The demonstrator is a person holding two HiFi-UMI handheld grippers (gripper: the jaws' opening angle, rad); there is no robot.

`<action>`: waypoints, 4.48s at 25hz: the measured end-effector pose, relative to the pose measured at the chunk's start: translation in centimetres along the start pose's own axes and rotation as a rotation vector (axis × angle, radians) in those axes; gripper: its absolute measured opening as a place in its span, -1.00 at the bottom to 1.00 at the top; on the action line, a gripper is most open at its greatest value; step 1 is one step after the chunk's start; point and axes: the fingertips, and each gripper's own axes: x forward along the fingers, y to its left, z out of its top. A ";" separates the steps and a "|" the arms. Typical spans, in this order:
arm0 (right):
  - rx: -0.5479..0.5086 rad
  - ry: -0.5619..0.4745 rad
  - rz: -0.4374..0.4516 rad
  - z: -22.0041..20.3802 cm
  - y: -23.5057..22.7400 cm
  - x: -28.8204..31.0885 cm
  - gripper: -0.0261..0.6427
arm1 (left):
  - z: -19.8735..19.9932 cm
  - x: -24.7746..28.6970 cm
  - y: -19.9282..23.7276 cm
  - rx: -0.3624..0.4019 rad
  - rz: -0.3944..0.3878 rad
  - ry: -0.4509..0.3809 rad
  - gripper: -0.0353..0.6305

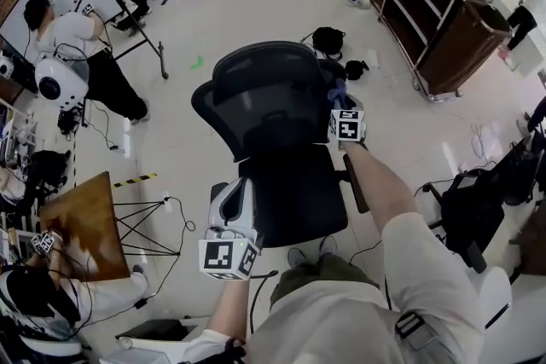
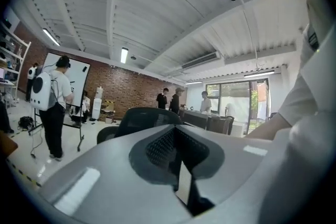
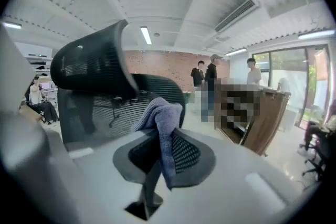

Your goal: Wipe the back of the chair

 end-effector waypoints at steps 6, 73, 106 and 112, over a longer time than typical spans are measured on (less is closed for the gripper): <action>0.004 -0.073 0.079 2.4 0.4 -0.2 -0.79 | -0.2 2.9 -2.7 -0.002 -0.052 -0.010 -0.73; 0.189 0.158 0.037 -12.8 0.6 12.9 -0.79 | -11.5 13.0 9.0 -0.064 0.050 0.180 -0.73; 0.198 0.229 -0.053 -28.6 0.4 16.9 -0.79 | -21.3 13.6 9.5 -0.161 0.023 0.232 -0.73; 0.217 0.042 0.090 -15.6 6.0 5.6 -0.79 | -15.8 10.2 6.6 -0.127 0.093 0.217 -0.73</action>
